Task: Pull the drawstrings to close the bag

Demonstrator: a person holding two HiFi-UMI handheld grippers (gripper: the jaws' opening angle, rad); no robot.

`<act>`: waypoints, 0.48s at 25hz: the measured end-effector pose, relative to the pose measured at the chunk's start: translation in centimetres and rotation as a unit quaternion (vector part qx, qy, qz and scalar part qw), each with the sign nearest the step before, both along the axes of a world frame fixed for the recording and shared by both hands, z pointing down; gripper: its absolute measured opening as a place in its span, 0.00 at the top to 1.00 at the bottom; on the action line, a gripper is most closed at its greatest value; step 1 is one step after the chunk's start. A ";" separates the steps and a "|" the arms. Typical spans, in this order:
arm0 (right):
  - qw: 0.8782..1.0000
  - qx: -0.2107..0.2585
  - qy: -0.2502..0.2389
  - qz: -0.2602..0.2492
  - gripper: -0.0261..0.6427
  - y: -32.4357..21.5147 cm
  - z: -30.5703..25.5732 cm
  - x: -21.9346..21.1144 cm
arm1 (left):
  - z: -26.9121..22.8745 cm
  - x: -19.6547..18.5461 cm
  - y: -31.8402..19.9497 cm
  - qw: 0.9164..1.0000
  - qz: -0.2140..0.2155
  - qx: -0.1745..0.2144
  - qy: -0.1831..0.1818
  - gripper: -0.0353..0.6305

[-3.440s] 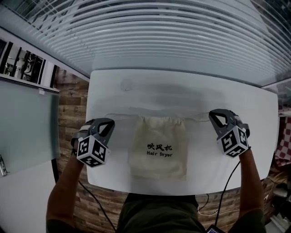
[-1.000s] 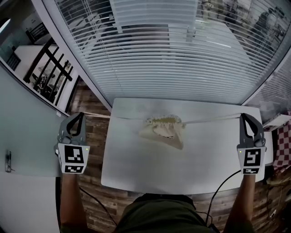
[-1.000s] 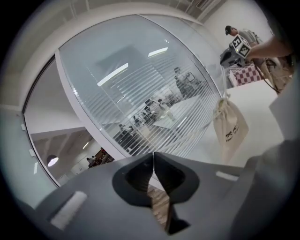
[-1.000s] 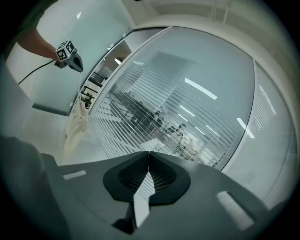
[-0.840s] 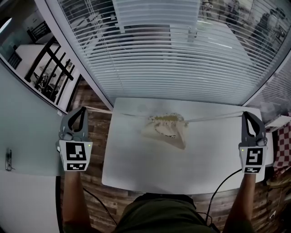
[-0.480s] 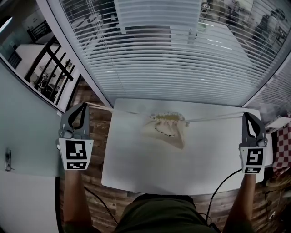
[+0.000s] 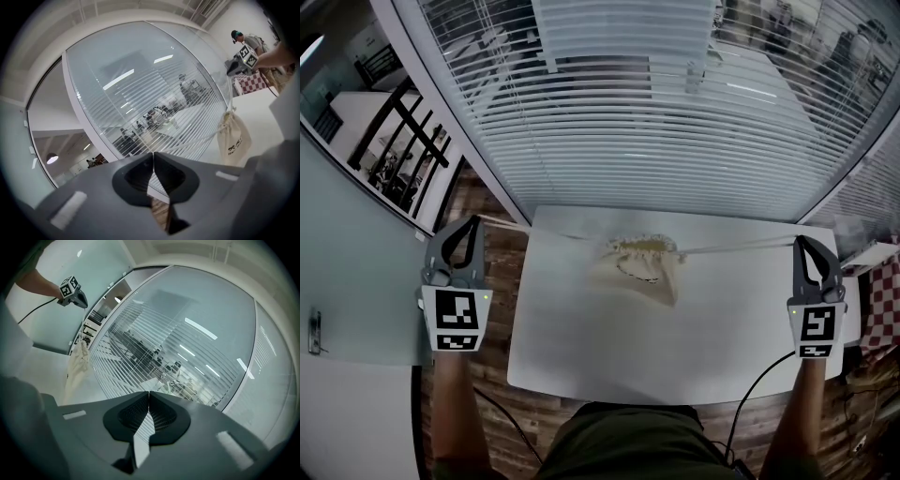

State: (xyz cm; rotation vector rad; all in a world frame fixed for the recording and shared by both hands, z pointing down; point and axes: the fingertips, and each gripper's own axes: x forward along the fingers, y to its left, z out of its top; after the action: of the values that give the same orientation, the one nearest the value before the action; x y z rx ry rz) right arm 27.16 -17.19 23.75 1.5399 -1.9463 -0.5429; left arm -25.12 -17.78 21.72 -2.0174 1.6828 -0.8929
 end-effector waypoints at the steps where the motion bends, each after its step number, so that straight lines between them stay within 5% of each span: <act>1: 1.000 -0.001 0.001 0.000 0.94 -0.1 0.1 0.0 | 0.1 0.1 0.0 1.000 0.000 -0.001 0.000 0.93; 12: 1.000 -0.009 0.001 0.002 0.94 -0.5 0.7 0.6 | 0.4 0.5 -0.4 1.000 0.000 -0.006 0.000 0.93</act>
State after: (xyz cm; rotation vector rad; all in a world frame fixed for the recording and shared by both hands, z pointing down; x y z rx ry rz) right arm 27.75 -17.70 24.50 1.5311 -1.9420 -0.5248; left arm -24.66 -18.21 22.10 -2.0249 1.6804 -0.9058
